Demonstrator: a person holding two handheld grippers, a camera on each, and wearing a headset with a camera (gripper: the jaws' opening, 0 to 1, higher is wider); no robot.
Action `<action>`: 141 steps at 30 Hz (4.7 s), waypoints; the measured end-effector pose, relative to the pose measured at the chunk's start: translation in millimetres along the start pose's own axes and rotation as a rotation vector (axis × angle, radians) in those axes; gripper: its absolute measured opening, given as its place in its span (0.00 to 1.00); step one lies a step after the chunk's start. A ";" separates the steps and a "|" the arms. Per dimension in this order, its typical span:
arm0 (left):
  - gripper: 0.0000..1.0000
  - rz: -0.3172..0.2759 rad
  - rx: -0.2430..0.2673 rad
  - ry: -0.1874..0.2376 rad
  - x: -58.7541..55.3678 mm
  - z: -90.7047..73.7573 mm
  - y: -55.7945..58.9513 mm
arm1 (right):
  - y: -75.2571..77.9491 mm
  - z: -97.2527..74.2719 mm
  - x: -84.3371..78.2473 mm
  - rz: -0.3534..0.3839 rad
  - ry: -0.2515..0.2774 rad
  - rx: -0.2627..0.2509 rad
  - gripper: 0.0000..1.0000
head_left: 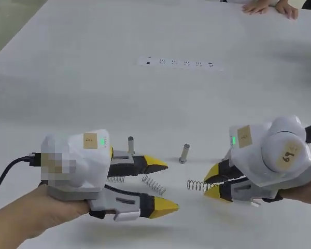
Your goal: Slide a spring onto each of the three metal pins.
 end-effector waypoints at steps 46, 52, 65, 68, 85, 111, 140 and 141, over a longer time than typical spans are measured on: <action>0.08 0.019 -0.057 0.084 -0.1 18.5 11.9 | -15.0 1.7 18.8 -0.049 0.076 0.022 0.08; 0.05 0.022 -0.058 0.094 2.8 19.5 12.1 | -15.4 1.0 21.4 -0.045 0.085 0.021 0.08; 0.02 0.022 -0.065 0.096 3.6 21.8 12.7 | -12.7 -1.2 20.0 -0.065 0.087 0.010 0.08; 0.02 0.018 -0.072 0.092 3.5 21.7 13.0 | -13.5 -1.3 20.1 -0.071 0.089 0.015 0.08; 0.01 0.002 -0.087 0.083 5.4 21.2 12.9 | -15.1 -1.0 22.3 -0.100 0.127 0.033 0.08; 0.01 -0.011 -0.092 0.096 9.0 19.6 15.9 | -15.0 -3.6 18.0 -0.113 0.128 0.028 0.09; 0.01 -0.028 -0.091 0.132 13.8 15.1 10.1 | -7.5 -14.3 26.2 -0.048 0.169 0.026 0.07; 0.01 -0.024 -0.091 0.124 12.1 15.8 10.8 | -7.8 -15.3 27.1 -0.050 0.167 0.030 0.07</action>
Point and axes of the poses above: the centre of the closed fingertips' face, and the gripper's own axes: z roughly forward along the fingers, y roughly to its right, x roughly out of its top, the point moved 2 cm from there along -z, roughly backward along the fingers, and after that the axes turned 5 degrees about y, right-handed, at the moved point
